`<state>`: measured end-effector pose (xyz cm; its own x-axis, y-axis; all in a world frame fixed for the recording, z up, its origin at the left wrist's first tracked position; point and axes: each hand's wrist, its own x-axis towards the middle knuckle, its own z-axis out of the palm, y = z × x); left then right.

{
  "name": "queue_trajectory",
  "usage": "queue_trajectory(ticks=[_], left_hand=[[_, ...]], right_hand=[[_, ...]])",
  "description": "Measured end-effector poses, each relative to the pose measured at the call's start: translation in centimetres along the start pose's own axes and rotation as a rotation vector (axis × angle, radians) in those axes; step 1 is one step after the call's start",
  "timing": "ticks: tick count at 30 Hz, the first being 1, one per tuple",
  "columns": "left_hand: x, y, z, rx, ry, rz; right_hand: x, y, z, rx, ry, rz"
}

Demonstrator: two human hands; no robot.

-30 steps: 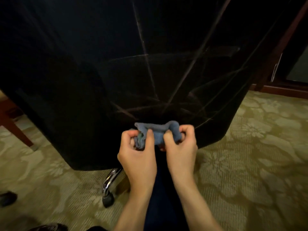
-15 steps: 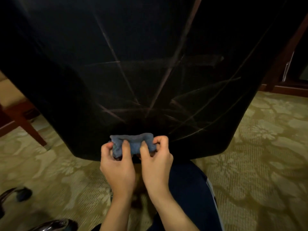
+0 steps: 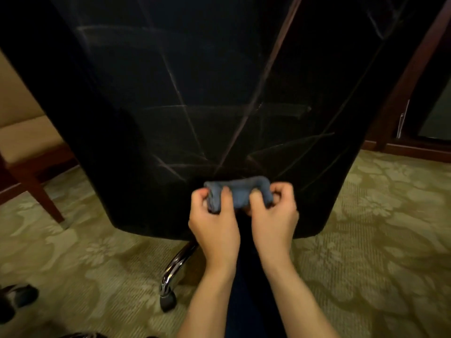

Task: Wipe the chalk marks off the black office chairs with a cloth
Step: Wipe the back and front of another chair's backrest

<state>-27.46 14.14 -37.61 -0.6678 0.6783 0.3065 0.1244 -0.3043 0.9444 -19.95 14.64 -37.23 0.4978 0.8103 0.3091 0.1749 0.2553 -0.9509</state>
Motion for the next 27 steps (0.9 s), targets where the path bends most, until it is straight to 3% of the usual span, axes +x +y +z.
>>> queue_trajectory(ticks=[4, 7, 13, 17, 23, 27], left_hand=[[0.5, 2.8, 1.0, -0.055, -0.005, 0.074], [-1.0, 1.0, 0.7, 0.032, -0.021, 0.090], [-4.8, -4.7, 0.4, 0.162, -0.094, -0.097], [-4.4, -2.1, 2.1, 0.032, -0.114, -0.164], [-2.5, 5.8, 6.3, -0.143, -0.112, 0.028], [-3.6, 4.4, 6.8, -0.031, -0.112, 0.123]], right_hand=[[1.6, -2.7, -0.5, 0.050, -0.039, -0.039], [0.4, -0.5, -0.4, -0.021, -0.006, -0.020], [-1.6, 6.1, -1.8, -0.138, 0.013, 0.179], [0.6, 3.7, -2.8, -0.070, 0.063, 0.096], [6.3, -3.6, -4.7, 0.085, 0.114, -0.102], [5.8, -1.2, -5.0, 0.024, 0.140, -0.127]])
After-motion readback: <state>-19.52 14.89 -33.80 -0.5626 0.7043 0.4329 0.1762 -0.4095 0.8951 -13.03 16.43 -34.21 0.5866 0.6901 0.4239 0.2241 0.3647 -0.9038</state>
